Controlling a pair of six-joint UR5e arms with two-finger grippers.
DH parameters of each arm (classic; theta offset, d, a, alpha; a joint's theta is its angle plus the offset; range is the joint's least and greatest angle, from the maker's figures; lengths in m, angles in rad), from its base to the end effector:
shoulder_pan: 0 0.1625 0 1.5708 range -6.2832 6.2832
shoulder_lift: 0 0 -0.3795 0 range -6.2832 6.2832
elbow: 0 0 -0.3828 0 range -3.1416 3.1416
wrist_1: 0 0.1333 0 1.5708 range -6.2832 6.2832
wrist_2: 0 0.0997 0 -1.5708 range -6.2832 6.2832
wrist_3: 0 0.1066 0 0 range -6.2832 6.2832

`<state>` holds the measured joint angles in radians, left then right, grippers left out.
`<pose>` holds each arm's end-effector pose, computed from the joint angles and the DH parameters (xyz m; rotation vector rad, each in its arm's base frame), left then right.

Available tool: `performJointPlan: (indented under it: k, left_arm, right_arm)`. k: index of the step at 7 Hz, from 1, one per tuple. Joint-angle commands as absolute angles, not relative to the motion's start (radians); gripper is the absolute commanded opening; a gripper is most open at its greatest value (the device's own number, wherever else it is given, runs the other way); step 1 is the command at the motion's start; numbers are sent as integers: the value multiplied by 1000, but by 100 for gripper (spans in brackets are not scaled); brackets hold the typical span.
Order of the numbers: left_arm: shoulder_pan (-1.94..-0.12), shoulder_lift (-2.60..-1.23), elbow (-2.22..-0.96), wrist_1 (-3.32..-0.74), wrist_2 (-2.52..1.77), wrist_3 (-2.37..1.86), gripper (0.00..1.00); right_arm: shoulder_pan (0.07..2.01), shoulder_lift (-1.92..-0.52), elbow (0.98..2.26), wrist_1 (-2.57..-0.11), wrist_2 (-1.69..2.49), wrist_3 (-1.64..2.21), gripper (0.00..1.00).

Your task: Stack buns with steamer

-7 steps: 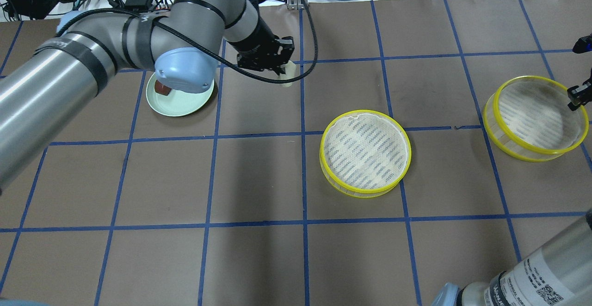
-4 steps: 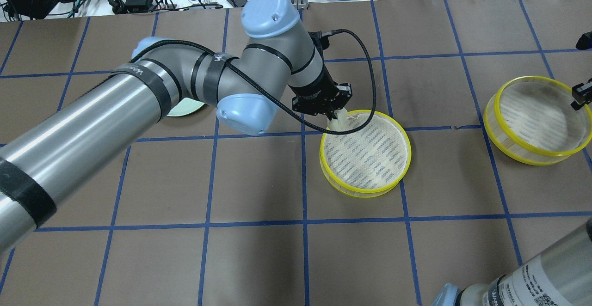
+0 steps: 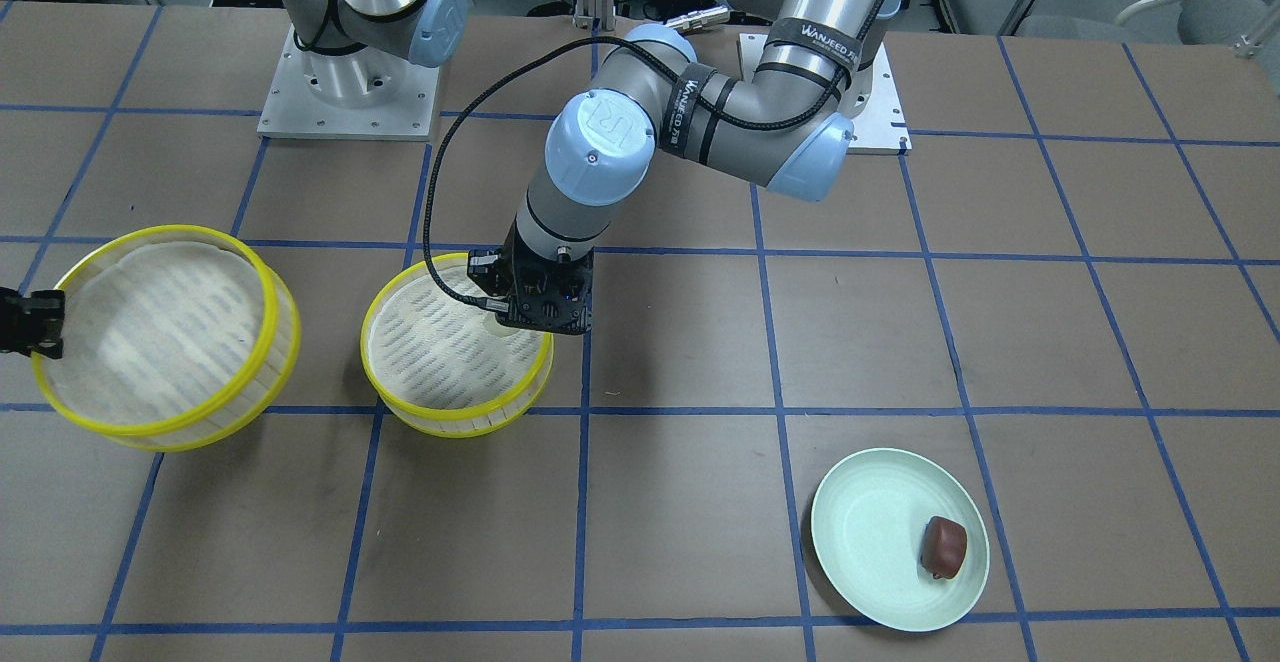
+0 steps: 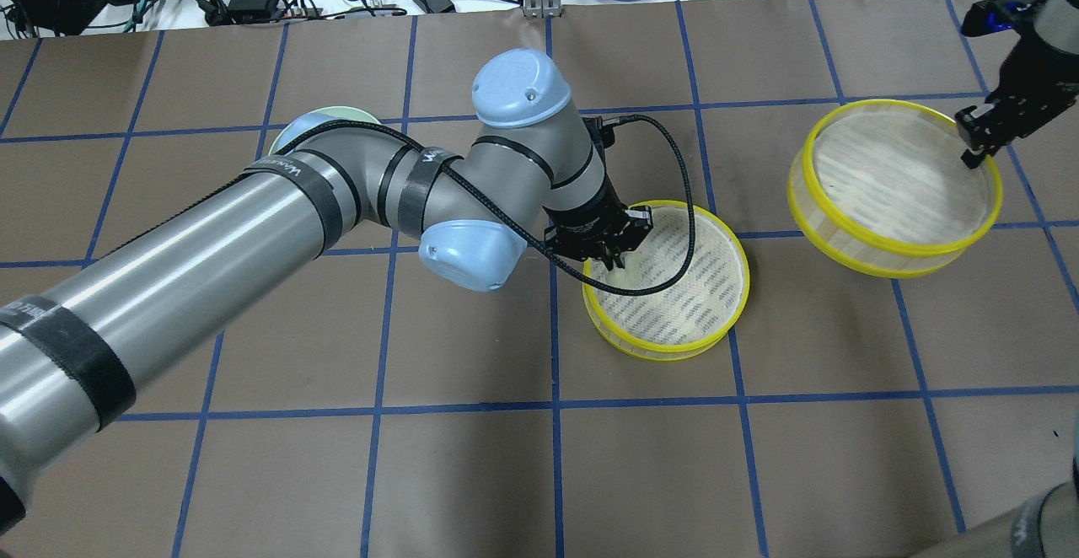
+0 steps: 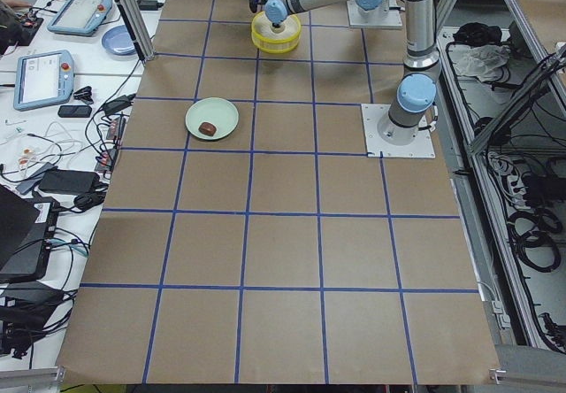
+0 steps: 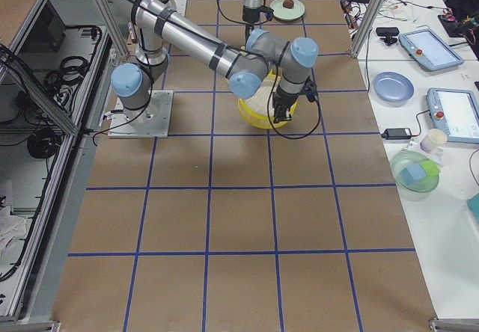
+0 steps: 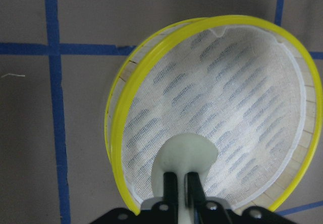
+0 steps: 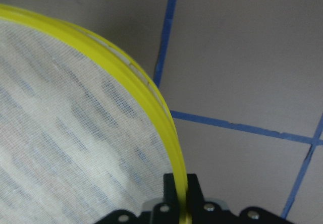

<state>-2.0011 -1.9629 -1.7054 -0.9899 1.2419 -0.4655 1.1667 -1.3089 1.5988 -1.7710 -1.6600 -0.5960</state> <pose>-0.3948 -0.4580 0.2254 0.0369 -2.8187 -0.1337 -0.1043 -0.5589 0.3050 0.3032 -3.0858 -0.1885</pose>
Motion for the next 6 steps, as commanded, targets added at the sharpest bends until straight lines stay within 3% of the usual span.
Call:
performJointPlan:
  k: [1, 3, 6]
  left_arm:
    - [-2002, -1964, -1701, -988, 1236, -468, 100]
    - [-1979, -1930, -1681, -989, 1253, -454, 100]
    - [-1724, -1896, -1615, -1034, 1427, -81, 100]
  right_arm:
    - [1264, -1418, 1702, -1756, -1661, -384, 0]
    - [1339, -1447, 1756, -1758, -1651, -231, 0]
    - [1460, -1468, 1827, -1787, -1628, 27, 0]
